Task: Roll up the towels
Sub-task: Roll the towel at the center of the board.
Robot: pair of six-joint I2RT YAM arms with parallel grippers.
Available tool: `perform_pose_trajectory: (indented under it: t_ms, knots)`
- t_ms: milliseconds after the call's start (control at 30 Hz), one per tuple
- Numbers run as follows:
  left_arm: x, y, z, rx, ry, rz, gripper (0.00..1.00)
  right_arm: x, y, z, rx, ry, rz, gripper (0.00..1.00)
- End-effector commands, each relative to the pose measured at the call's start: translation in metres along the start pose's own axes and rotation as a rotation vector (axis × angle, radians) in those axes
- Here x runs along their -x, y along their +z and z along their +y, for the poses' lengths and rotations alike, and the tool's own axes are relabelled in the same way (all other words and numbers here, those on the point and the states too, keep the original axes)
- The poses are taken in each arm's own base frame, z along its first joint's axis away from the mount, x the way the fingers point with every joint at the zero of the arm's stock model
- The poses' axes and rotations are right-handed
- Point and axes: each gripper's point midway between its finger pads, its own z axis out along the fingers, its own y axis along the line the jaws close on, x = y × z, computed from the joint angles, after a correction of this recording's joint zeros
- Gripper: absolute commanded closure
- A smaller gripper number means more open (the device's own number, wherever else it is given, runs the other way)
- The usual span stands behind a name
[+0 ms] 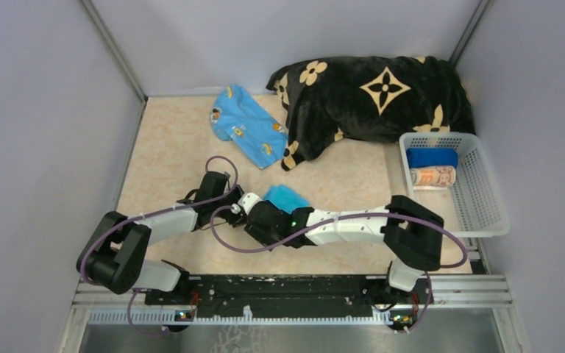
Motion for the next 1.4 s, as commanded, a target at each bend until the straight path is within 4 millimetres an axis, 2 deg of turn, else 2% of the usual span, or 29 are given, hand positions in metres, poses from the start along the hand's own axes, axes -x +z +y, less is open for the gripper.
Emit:
perform_pose_trajectory:
  t_ms: [0,200,367,500,633,767,867,933,1100,1300,1367]
  knots:
    - [-0.007,0.004,0.044,0.172,0.004,-0.003,0.46,0.004,0.02,-0.01,-0.113,-0.073,0.009,0.43]
    - [-0.005,0.003,0.045,0.179,0.016,-0.008,0.45,-0.026,0.044,-0.018,-0.187,-0.132,0.101,0.43]
    - [0.001,-0.001,0.033,0.147,0.041,-0.024,0.38,-0.041,0.055,-0.008,-0.088,-0.121,0.149,0.57]
    - [0.014,-0.015,0.013,0.081,0.042,-0.081,0.28,-0.04,0.052,0.008,0.124,-0.026,0.154,0.7]
    - [0.022,-0.036,0.001,0.034,0.04,-0.135,0.21,-0.025,0.04,0.023,0.406,0.135,0.122,0.77]
    - [0.018,-0.052,0.0,0.01,0.029,-0.157,0.18,-0.01,0.029,0.033,0.669,0.292,0.101,0.78]
    - [0.007,-0.057,0.005,-0.011,0.007,-0.142,0.18,-0.002,0.023,0.032,0.826,0.416,0.082,0.78]
    - [-0.002,-0.057,0.007,-0.038,-0.002,-0.115,0.18,0.001,0.02,0.029,0.915,0.495,0.08,0.78]
    - [-0.011,-0.05,0.0,-0.113,-0.022,-0.071,0.21,-0.003,0.03,0.011,1.009,0.671,0.096,0.77]
    - [-0.001,-0.027,0.0,-0.089,-0.016,-0.059,0.29,-0.015,0.045,-0.006,0.979,0.793,0.133,0.75]
    - [0.002,-0.018,0.002,-0.061,-0.014,-0.05,0.32,-0.014,0.043,-0.012,0.913,0.774,0.127,0.69]
